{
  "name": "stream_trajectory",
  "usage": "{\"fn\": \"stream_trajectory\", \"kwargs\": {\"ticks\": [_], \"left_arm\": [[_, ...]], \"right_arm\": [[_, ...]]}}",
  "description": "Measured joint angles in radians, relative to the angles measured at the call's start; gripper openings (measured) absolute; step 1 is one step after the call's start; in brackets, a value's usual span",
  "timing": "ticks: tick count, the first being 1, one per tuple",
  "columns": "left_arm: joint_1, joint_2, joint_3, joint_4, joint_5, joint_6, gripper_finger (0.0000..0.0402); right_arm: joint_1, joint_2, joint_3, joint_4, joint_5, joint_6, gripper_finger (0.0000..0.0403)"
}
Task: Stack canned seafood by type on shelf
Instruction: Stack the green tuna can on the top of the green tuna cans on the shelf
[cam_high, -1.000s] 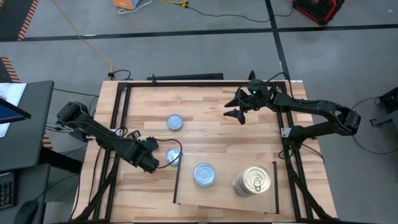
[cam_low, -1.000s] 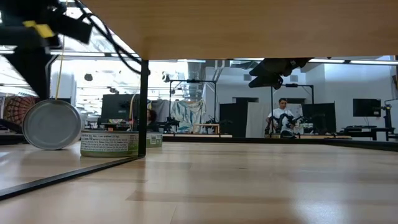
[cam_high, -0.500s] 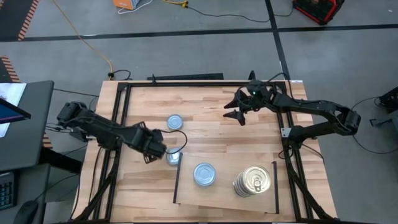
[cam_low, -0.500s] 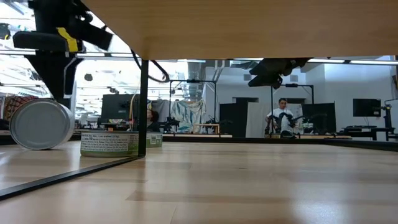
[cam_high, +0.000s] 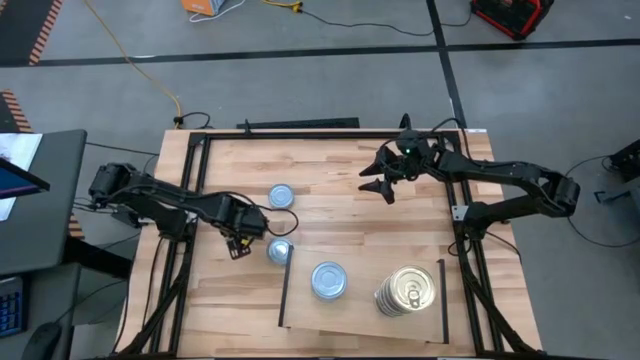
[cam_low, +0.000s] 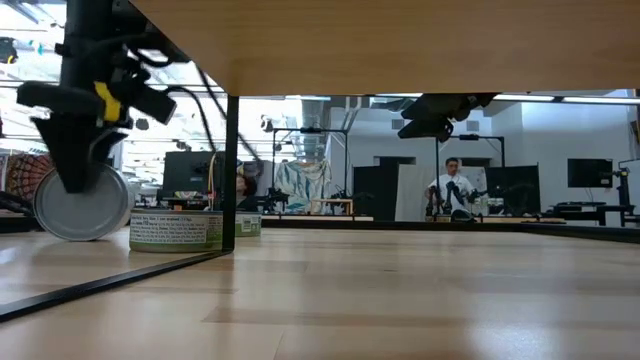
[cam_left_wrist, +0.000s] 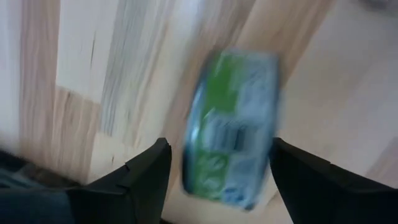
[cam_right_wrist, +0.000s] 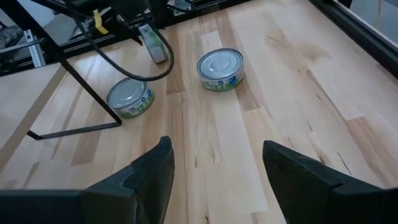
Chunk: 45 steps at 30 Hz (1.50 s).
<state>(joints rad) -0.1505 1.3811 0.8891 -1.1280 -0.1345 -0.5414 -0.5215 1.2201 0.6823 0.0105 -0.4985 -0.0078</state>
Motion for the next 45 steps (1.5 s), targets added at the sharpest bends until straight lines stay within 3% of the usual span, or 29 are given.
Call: {"fn": "stream_trajectory", "kwargs": {"ticks": [5, 11, 17, 20, 28, 33, 36, 45], "left_arm": [[0.002, 0.0, -0.01, 0.015, 0.001, 0.017, 0.0236], [-0.001, 0.0, -0.01, 0.022, 0.015, 0.059, 0.0133], [-0.001, -0.022, 0.022, -0.038, 0.053, 0.072, 0.0128], [-0.002, -0.074, 0.061, -0.117, -0.015, 0.058, 0.0128], [0.0, -0.242, 0.143, -0.171, -0.356, -0.142, 0.0128], [0.003, -0.317, 0.151, -0.052, -0.403, -0.276, 0.0128], [0.004, -0.362, 0.151, 0.099, -0.353, -0.233, 0.0128], [0.003, -0.469, 0.151, 0.575, 0.058, 0.048, 0.0128]], "right_arm": [[-0.001, 0.0, 0.0, 0.003, 0.0, 0.0, 0.027], [-0.002, 0.0, 0.0, 0.005, 0.0, 0.0, 0.027], [-0.002, 0.0, 0.0, 0.005, 0.0, 0.0, 0.027], [-0.002, 0.0, 0.0, 0.005, 0.0, 0.0, 0.027], [-0.002, 0.0, 0.0, 0.005, 0.001, 0.0, 0.027], [-0.002, 0.0, 0.0, 0.005, 0.001, 0.0, 0.027], [-0.002, 0.0, 0.0, 0.005, 0.001, 0.0, 0.027], [-0.002, 0.0, 0.0, 0.001, 0.001, 0.0, 0.027]]}}
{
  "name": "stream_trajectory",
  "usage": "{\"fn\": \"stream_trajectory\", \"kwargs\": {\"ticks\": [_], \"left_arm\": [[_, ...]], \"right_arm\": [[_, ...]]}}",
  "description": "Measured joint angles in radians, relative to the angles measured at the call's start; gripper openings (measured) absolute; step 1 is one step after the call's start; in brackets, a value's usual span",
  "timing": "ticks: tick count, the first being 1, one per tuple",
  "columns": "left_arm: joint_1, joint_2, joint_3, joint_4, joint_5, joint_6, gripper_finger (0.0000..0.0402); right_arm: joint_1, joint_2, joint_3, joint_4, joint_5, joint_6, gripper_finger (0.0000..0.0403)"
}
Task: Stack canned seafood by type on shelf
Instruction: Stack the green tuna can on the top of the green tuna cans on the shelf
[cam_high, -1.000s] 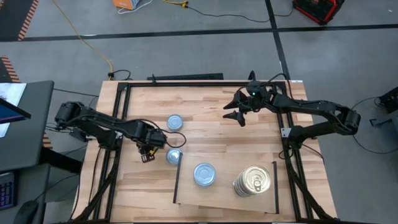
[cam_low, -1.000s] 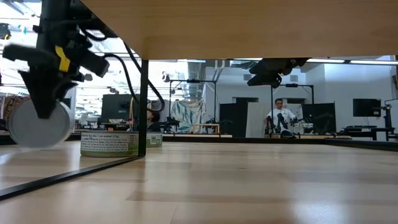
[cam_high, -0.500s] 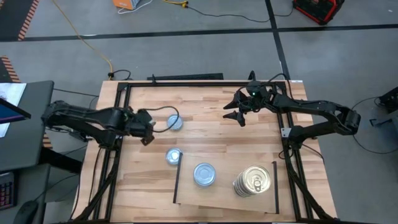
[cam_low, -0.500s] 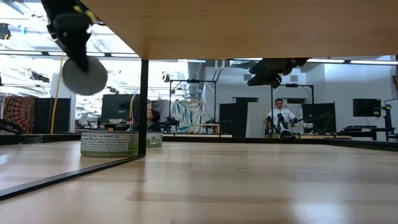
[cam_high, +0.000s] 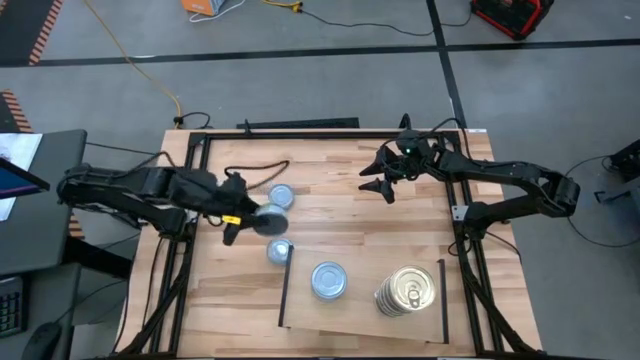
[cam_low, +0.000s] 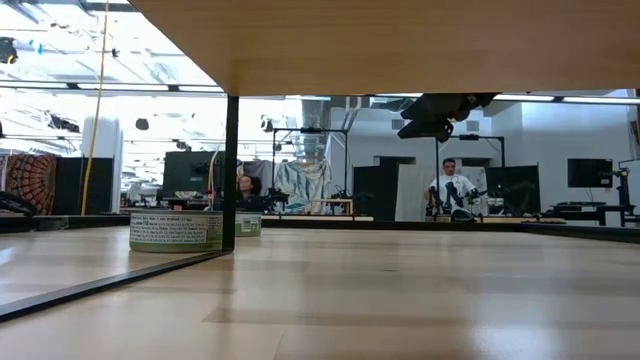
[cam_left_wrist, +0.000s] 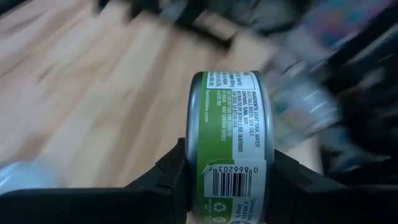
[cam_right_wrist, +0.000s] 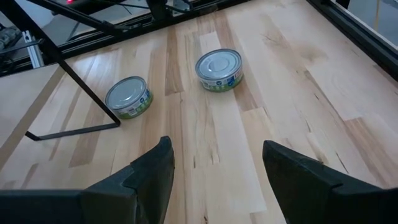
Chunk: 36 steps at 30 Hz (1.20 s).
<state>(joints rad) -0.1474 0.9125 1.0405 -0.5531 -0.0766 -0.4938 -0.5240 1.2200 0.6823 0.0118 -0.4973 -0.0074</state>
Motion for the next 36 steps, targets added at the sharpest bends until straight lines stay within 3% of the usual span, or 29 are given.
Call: {"fn": "stream_trajectory", "kwargs": {"ticks": [4, 8, 14, 29, 36], "left_arm": [[0.008, 0.018, 0.0, 0.21, 0.022, 0.003, 0.0128], [0.032, 0.082, 0.0, 0.351, 0.066, -0.098, 0.0128], [0.064, 0.171, 0.0, 0.417, 0.301, -0.189, 0.0132], [0.086, 0.358, 0.002, 0.699, 0.531, -0.38, 0.0134], [0.082, 0.489, 0.12, 0.691, 0.659, -0.41, 0.0134]], "right_arm": [[0.0, 0.0, 0.0, 0.025, 0.0, 0.0, 0.027], [0.0, 0.0, 0.001, 0.027, 0.0, 0.0, 0.027], [-0.002, 0.0, 0.001, 0.015, 0.0, -0.006, 0.027], [-0.035, 0.0, 0.001, 0.017, -0.002, -0.019, 0.027], [-0.034, 0.0, 0.001, 0.012, -0.002, -0.019, 0.027]]}}
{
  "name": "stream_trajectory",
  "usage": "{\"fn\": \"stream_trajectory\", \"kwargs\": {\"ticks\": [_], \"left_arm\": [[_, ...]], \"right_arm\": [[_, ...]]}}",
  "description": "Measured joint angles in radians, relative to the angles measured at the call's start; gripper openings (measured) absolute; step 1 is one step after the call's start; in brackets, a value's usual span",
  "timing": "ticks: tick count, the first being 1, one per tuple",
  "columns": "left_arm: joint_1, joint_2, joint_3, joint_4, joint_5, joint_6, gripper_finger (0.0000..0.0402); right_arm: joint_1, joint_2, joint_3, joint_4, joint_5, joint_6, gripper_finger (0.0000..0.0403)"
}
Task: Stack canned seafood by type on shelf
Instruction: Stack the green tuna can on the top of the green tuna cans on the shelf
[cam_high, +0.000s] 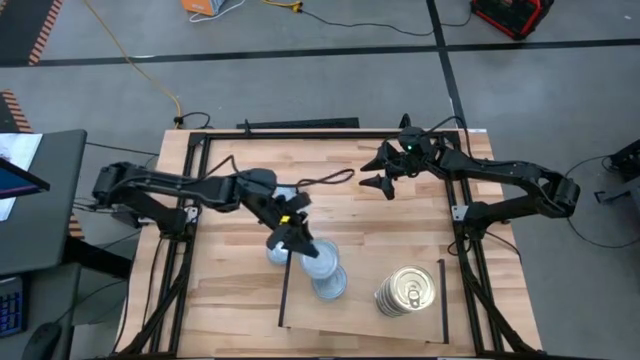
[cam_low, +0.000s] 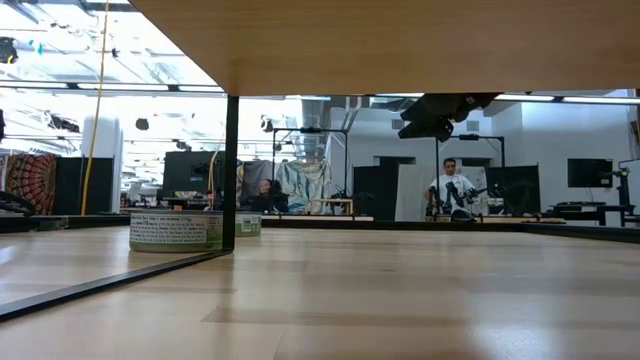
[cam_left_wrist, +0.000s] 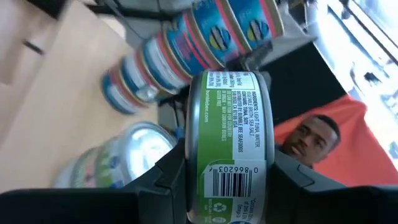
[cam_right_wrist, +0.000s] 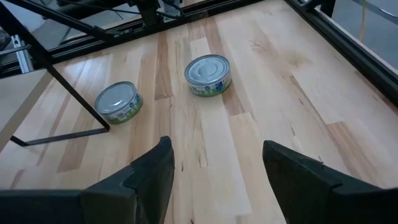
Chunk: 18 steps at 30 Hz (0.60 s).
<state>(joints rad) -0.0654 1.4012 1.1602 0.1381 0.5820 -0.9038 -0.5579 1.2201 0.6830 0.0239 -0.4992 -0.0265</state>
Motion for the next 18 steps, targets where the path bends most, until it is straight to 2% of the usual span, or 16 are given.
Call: {"fn": "stream_trajectory", "kwargs": {"ticks": [3, 9, 18], "left_arm": [[0.0, 0.052, 0.082, -0.087, 0.066, -0.003, 0.0135], [0.0, 0.112, 0.205, -0.312, 0.055, 0.043, 0.0135], [-0.027, 0.158, 0.274, -0.365, 0.034, 0.051, 0.0135]], "right_arm": [[0.0, 0.0, 0.0, -0.003, 0.0, 0.0, 0.027], [0.0, 0.0, 0.0, -0.013, -0.001, 0.0, 0.027], [0.0, 0.0, 0.0, -0.016, -0.002, 0.0, 0.027]]}}
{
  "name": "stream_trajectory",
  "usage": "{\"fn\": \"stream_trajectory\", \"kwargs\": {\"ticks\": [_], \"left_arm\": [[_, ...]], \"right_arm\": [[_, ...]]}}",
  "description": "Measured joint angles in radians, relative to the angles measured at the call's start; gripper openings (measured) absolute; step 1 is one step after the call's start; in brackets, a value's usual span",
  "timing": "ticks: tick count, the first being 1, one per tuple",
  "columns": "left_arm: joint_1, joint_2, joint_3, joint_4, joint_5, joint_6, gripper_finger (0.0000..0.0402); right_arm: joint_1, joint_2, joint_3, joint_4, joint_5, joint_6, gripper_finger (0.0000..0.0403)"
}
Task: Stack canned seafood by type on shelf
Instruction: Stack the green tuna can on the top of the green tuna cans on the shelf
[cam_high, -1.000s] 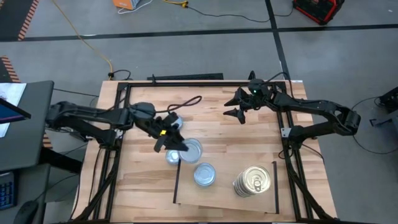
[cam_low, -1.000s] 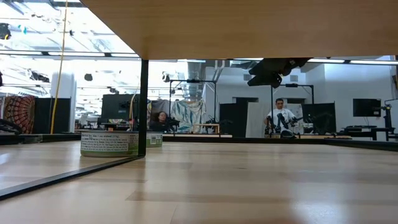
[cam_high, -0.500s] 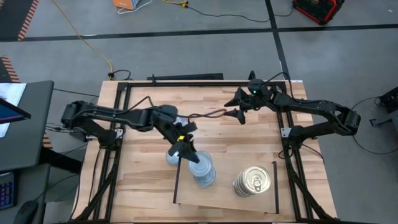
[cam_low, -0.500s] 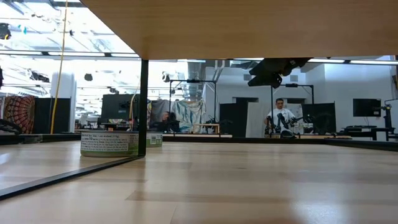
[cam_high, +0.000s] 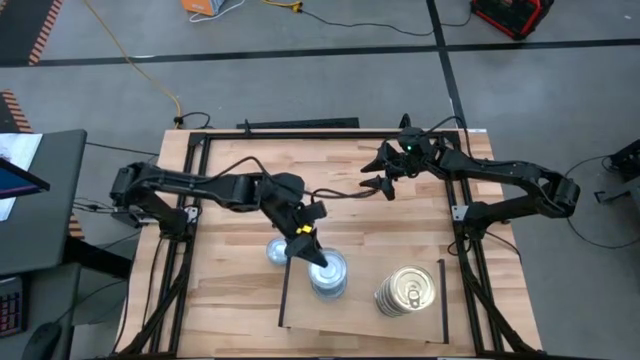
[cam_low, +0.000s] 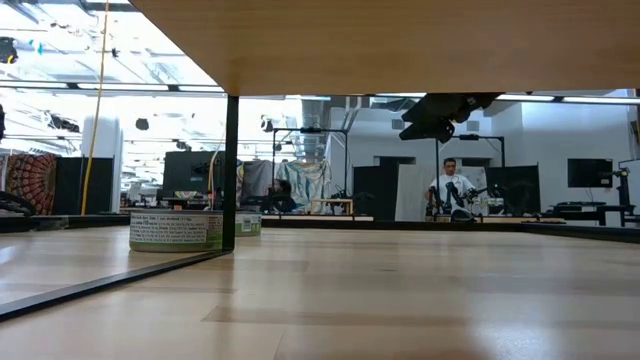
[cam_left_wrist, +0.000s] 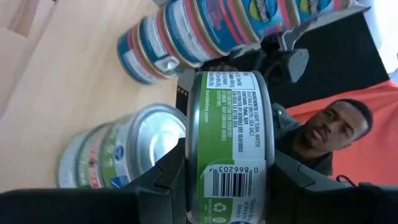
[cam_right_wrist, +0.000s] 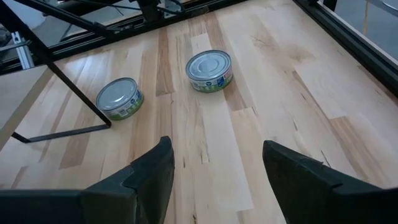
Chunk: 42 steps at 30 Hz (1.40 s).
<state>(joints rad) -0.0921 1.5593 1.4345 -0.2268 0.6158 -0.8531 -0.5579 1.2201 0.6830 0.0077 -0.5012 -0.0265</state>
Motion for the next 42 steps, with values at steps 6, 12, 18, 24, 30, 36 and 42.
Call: {"fn": "stream_trajectory", "kwargs": {"ticks": [6, 12, 18, 24, 30, 36, 42], "left_arm": [[-0.03, 0.012, 0.002, -0.008, -0.03, -0.016, 0.0135], [-0.05, 0.015, 0.002, -0.014, -0.071, -0.023, 0.0135], [-0.059, 0.014, 0.002, -0.036, -0.105, -0.034, 0.0135], [-0.065, 0.013, 0.002, -0.069, -0.108, -0.04, 0.0138], [-0.071, 0.013, 0.002, -0.072, -0.134, -0.038, 0.0163], [-0.071, 0.013, 0.002, -0.074, -0.133, -0.042, 0.0202], [-0.071, 0.013, 0.002, -0.072, -0.105, -0.065, 0.0234]], "right_arm": [[0.0, 0.0, 0.0, 0.001, 0.0, 0.0, 0.027], [0.0, 0.0, 0.0, 0.001, 0.0, 0.001, 0.027], [0.0, 0.0, 0.0, 0.001, 0.0, 0.003, 0.027], [0.0, 0.0, 0.0, 0.001, 0.0, 0.003, 0.027], [0.0, 0.0, 0.0, 0.001, 0.0, 0.003, 0.027], [0.0, 0.0, 0.0, 0.001, 0.0, 0.002, 0.027], [0.0, 0.0, 0.0, 0.001, 0.0, 0.0, 0.027]]}}
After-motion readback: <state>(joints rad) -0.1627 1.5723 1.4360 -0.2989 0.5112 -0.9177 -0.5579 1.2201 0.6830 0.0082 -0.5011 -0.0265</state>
